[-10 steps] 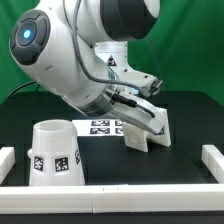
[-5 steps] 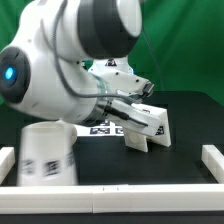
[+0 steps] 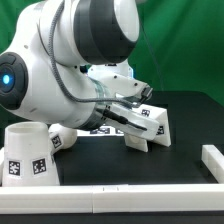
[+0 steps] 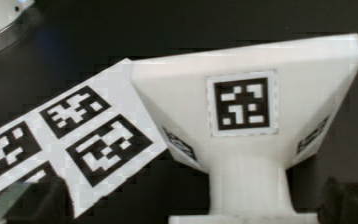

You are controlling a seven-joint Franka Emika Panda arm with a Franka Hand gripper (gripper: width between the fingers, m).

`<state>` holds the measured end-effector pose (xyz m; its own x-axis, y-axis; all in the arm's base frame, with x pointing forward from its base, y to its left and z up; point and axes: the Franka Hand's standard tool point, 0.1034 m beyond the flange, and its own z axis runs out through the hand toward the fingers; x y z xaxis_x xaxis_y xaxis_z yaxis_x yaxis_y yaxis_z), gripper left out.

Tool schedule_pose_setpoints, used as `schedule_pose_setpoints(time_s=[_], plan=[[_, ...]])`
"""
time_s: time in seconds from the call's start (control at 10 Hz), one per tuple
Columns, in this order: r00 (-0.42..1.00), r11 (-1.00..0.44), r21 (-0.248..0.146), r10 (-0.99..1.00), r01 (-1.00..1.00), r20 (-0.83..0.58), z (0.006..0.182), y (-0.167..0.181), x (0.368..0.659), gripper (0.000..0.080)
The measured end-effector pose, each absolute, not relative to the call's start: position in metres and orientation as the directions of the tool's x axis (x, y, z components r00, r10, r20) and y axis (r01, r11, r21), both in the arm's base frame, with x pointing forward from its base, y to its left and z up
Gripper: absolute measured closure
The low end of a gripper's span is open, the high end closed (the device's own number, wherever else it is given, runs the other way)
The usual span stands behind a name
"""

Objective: Assemble lamp

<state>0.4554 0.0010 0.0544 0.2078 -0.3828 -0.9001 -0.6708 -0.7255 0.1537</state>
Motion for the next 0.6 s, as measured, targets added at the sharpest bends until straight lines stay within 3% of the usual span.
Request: schedule_pose_setpoints(time_s=[0.6], plan=[[0.21,-0.733,0.161,-0.387,-0.661,-0.898,0.039,0.021,0.443,0.0101]])
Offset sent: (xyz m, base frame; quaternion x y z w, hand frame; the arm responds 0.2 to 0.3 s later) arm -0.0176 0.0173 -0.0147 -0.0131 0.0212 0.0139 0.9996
